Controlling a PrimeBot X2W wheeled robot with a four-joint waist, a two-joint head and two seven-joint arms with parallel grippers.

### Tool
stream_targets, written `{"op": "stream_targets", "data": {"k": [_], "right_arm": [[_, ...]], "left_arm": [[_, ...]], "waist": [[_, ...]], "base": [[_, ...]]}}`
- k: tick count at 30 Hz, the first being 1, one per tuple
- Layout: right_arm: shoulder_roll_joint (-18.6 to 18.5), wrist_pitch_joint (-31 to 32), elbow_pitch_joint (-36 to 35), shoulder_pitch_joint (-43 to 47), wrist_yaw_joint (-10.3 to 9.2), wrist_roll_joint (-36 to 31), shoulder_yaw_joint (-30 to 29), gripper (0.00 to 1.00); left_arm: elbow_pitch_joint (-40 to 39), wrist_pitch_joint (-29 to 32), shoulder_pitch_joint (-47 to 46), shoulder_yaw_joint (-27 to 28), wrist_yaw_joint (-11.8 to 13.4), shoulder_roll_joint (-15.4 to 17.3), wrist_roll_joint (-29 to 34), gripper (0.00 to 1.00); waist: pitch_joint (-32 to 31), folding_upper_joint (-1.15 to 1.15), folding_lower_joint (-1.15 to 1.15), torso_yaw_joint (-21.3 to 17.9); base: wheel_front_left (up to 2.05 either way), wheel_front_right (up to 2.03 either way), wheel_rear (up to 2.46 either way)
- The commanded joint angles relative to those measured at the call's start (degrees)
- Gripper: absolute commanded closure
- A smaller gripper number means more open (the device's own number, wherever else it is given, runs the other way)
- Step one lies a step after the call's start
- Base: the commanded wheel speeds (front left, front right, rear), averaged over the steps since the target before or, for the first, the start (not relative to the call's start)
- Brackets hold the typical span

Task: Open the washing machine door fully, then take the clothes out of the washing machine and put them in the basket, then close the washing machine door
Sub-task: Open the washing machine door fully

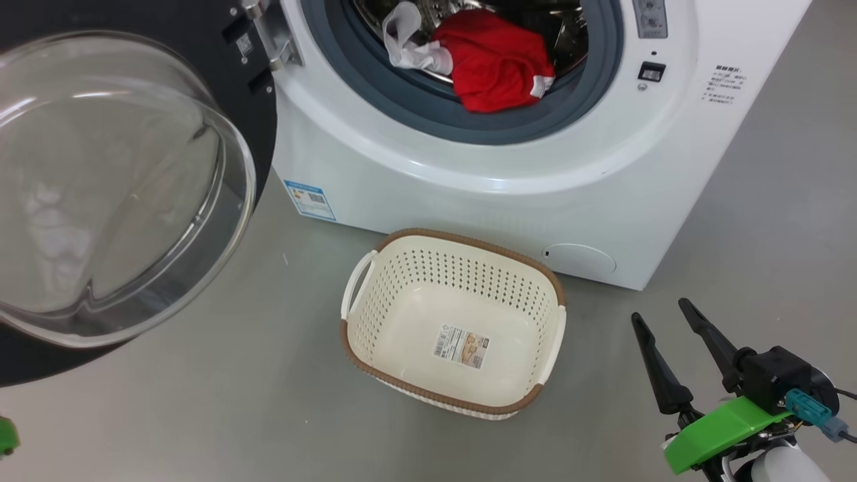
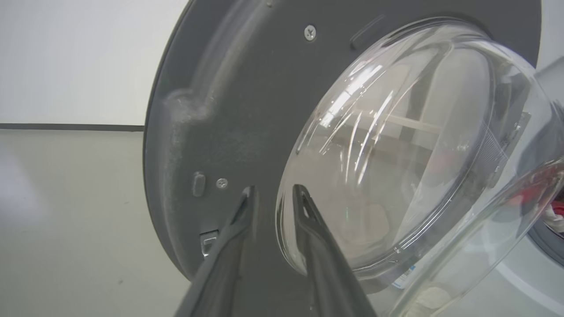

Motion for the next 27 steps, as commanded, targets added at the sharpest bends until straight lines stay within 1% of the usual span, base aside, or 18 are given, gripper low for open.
{"op": "stream_targets", "data": {"k": [1,5,14,20,25,27], "right_arm": [[-0.08,-0.54,-1.25,0.39,0.36,0.3,1.12,0.0],[0.28,-0.54,-1.31,1.02,0.36,0.46,0.98,0.0],[1.53,-0.54,-1.55,2.44,0.36,0.87,-0.45,0.0],[1.96,-0.54,-1.74,3.83,0.36,0.93,-1.29,0.0],[2.18,-0.54,-1.95,4.74,0.36,0.93,-2.26,0.0],[2.25,-0.54,-2.01,5.04,0.36,0.89,-2.48,0.0]], "left_arm": [[-2.41,-0.28,1.02,0.79,-0.32,2.62,-0.32,0.0],[-5.28,-0.28,3.68,-1.12,-0.32,1.82,-0.49,0.0],[-13.84,-0.28,10.94,-6.99,-0.32,-1.35,-2.58,0.0],[-17.56,-0.28,14.68,-10.77,-0.33,-1.86,-3.1,0.0],[-19.54,-0.28,16.89,-15.04,-0.33,-1.66,-3.09,0.0],[-20.05,-0.28,17.5,-15.96,-0.33,-1.9,-3.49,0.0]], "waist": [[-0.88,0.0,0.0,-0.3],[-2.18,0.0,0.0,-0.78],[-4.47,0.0,0.0,-2.96],[-5.73,0.0,0.0,-4.67],[-6.52,0.0,0.0,-6.41],[-6.77,0.0,0.0,-7.25]], "base": [[0.0,0.0,0.0],[0.0,0.0,0.0],[0.0,0.0,0.0],[0.0,0.0,0.0],[0.0,0.0,0.0],[0.0,0.0,0.0]]}}
